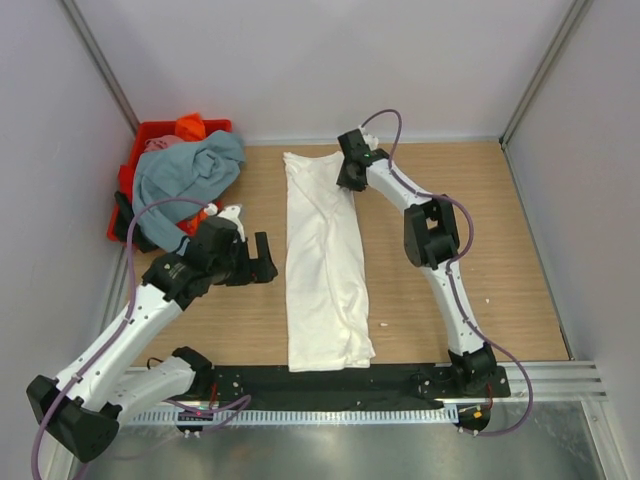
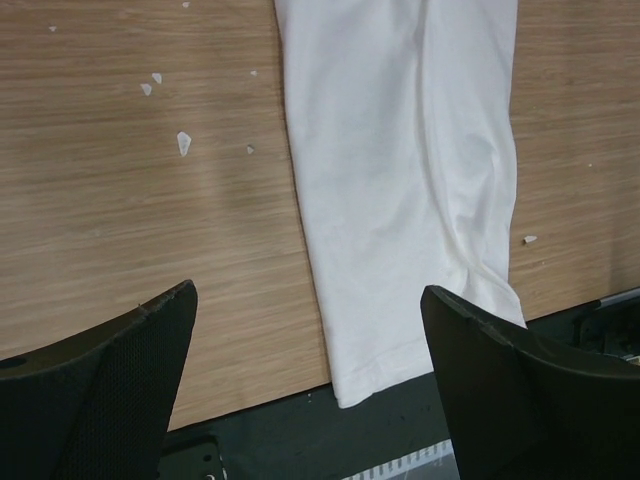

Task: Fold and stack the t-shirts
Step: Fold the tshirt

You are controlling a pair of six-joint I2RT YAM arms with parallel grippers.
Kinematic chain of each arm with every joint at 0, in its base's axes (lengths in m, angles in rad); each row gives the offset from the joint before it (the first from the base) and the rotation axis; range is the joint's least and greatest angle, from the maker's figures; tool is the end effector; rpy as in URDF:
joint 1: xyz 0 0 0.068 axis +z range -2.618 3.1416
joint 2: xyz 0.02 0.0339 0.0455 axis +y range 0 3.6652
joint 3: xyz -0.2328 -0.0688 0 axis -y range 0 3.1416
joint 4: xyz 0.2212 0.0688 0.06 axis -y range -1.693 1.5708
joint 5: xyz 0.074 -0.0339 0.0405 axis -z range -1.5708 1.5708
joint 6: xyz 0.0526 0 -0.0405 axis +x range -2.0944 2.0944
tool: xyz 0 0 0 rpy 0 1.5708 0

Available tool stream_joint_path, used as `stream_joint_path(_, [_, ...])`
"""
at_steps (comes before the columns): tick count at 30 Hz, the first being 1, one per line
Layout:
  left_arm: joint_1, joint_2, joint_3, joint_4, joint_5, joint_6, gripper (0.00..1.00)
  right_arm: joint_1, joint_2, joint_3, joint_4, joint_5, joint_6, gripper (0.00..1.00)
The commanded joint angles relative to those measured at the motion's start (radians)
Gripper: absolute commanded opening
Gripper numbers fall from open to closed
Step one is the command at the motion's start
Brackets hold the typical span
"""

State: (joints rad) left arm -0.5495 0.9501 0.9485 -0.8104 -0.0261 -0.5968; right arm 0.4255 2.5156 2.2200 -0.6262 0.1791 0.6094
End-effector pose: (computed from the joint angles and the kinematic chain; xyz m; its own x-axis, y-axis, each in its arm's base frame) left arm 0.1653 -0.0996 0.2707 -0.7967 -0.1709 -0.5798 0.0714 0.9259 -0.3710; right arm 0.4718 0.2035 0.1427 -0.7714 0.2688 -0.5768 0.1627 0.9596 0.2296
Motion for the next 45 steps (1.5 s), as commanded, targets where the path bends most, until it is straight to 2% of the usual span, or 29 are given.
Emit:
stream_joint_path(1, [-0.006,-0.025,-0.019,-0.032,-0.020,-0.015,0.94,-0.021,0.092,0.145,-0.036,0.146,0.044,0.35])
stream_joint_path(3, [-0.009,-0.031,-0.020,-0.033,-0.020,-0.021,0.94,-0.033,0.121,0.233,-0.040,0.157,0.059,0.36])
stream_joint_path(5, [-0.012,-0.031,-0.014,-0.038,-0.020,-0.024,0.93,-0.047,0.138,0.267,-0.006,0.139,0.061,0.46])
stream_joint_path(6, [-0.015,-0.031,-0.010,-0.039,-0.023,-0.024,0.93,-0.051,0.134,0.265,0.047,0.094,0.053,0.65])
stream_joint_path(9, [-0.020,-0.033,-0.001,-0.042,-0.028,-0.031,0.93,-0.059,0.109,0.283,0.108,-0.041,-0.009,0.91])
stream_joint_path(12, [-0.032,-0.028,-0.008,-0.023,-0.029,-0.044,0.93,-0.059,0.016,0.281,0.089,-0.085,-0.101,0.97])
stream_joint_path(13, [-0.036,-0.025,-0.013,-0.003,-0.029,-0.047,0.93,-0.059,-0.029,0.233,0.080,-0.081,-0.138,0.98])
stream_joint_path(15, [-0.059,-0.001,-0.025,0.019,-0.031,-0.061,0.93,-0.059,-0.191,0.150,0.050,-0.052,-0.169,0.99])
stream_joint_path(18, [-0.119,0.035,-0.042,0.062,-0.060,-0.089,0.92,-0.059,-0.476,-0.134,0.025,0.028,-0.172,0.98])
stream_joint_path(19, [-0.139,0.058,-0.051,0.083,-0.075,-0.100,0.92,-0.059,-0.548,-0.333,0.029,0.045,-0.162,0.98])
stream_joint_path(21, [-0.188,0.075,-0.095,0.111,-0.113,-0.130,0.91,-0.054,-0.788,-0.539,0.031,0.049,-0.102,0.95])
stream_joint_path(22, [-0.199,0.088,-0.115,0.146,-0.116,-0.141,0.91,-0.045,-0.879,-0.750,0.039,0.049,-0.079,0.93])
stream_joint_path(23, [-0.216,0.095,-0.137,0.166,-0.112,-0.153,0.90,-0.036,-0.959,-0.861,0.052,0.034,-0.054,0.90])
stream_joint_path(24, [-0.227,0.099,-0.180,0.187,-0.110,-0.167,0.89,-0.025,-1.112,-0.964,0.078,0.019,-0.007,0.79])
stream_joint_path(25, [-0.234,0.108,-0.198,0.229,-0.104,-0.190,0.89,0.002,-1.177,-1.140,0.091,0.008,0.016,0.73])
stream_joint_path(27, [-0.262,0.116,-0.249,0.266,-0.101,-0.210,0.87,0.042,-1.283,-1.278,0.106,-0.056,0.087,0.63])
stream_joint_path(28, [-0.271,0.119,-0.260,0.292,-0.106,-0.225,0.87,0.097,-1.348,-1.372,0.103,-0.069,0.111,0.62])
stream_joint_path(36, [-0.325,0.063,-0.301,0.281,-0.136,-0.253,0.85,0.471,-1.448,-1.540,0.005,0.049,0.343,0.59])
stream_joint_path(39, [-0.323,0.020,-0.295,0.242,-0.155,-0.248,0.85,0.570,-1.457,-1.591,-0.007,0.095,0.432,0.59])
stream_joint_path(45, [-0.323,-0.023,-0.310,0.208,-0.176,-0.258,0.85,0.676,-1.381,-1.634,0.054,0.123,0.521,0.56])
